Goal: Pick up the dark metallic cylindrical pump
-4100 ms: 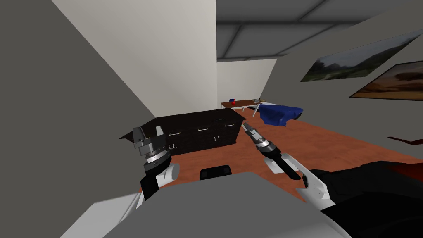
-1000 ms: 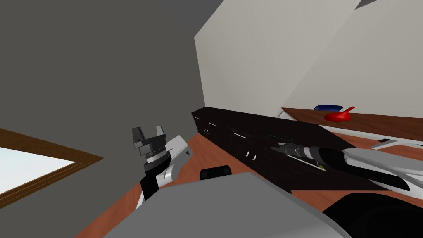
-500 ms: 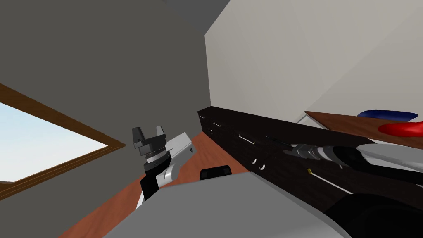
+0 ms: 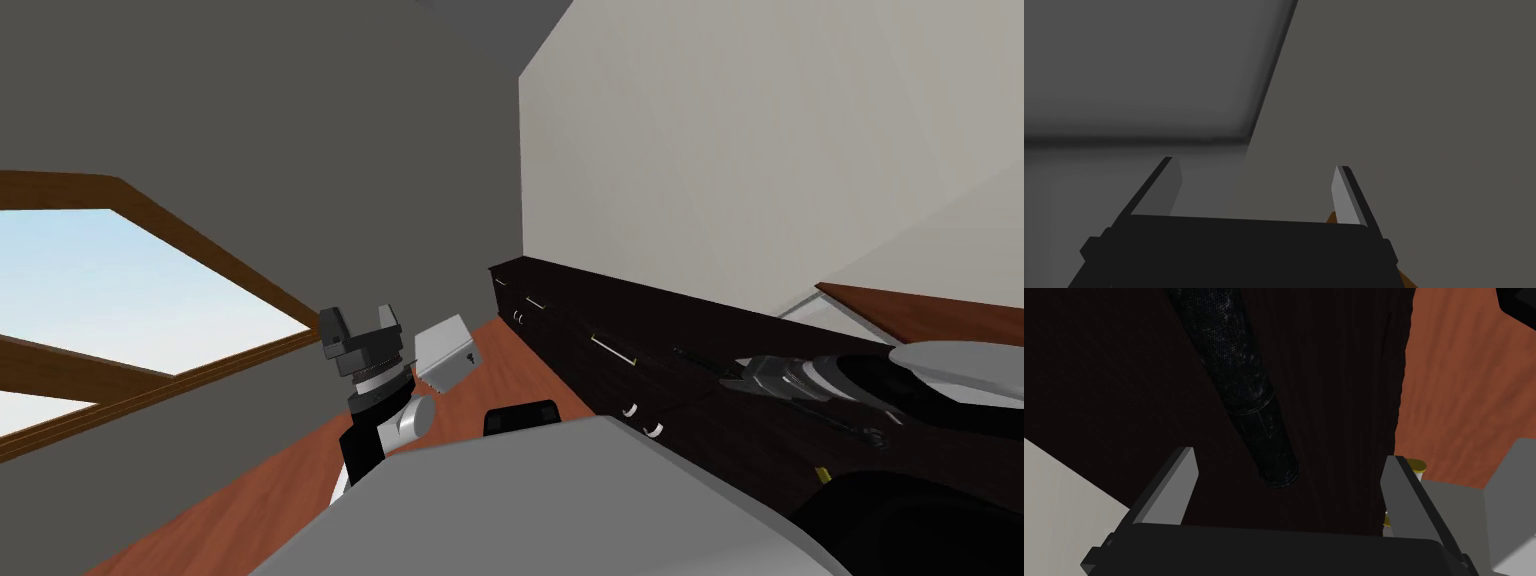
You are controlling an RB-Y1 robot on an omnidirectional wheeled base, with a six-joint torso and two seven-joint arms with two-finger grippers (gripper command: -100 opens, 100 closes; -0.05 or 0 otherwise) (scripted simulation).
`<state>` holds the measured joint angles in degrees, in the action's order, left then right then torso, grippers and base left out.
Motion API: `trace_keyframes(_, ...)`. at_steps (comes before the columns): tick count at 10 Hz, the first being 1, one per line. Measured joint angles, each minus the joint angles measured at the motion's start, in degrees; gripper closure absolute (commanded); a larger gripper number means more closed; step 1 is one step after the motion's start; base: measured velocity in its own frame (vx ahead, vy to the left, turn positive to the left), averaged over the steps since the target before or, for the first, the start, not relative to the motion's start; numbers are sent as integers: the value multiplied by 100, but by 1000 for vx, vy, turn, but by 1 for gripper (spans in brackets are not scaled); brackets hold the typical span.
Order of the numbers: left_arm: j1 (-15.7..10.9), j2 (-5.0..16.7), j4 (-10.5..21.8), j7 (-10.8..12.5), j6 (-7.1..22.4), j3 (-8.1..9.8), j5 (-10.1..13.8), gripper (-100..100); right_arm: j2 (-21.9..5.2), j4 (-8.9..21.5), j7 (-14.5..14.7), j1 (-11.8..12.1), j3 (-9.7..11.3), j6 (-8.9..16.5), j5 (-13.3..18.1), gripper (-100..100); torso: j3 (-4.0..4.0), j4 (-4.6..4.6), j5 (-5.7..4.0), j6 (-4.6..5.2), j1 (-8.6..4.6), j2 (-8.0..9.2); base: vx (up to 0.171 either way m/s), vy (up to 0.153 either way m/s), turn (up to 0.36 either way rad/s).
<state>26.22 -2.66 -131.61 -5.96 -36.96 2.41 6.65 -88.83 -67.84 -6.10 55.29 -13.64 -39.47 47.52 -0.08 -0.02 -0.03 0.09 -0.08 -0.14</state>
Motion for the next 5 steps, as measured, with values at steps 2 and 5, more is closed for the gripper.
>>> trace_keyframes(2, 0, 0, 0, 0, 0, 0, 0, 0, -166, 115, -17, 1, 179, -32, 117, -100, 2, 1, 0, 2, 1, 3, 16, -52, 183)
trace_keyframes(5, 1, 0, 0, 0, 0, 1, 0, 0, -340, 347, 28, -23, 572, -179, 316, -100, 4, 2, -3, 9, -4, 6, 9, -48, 79)
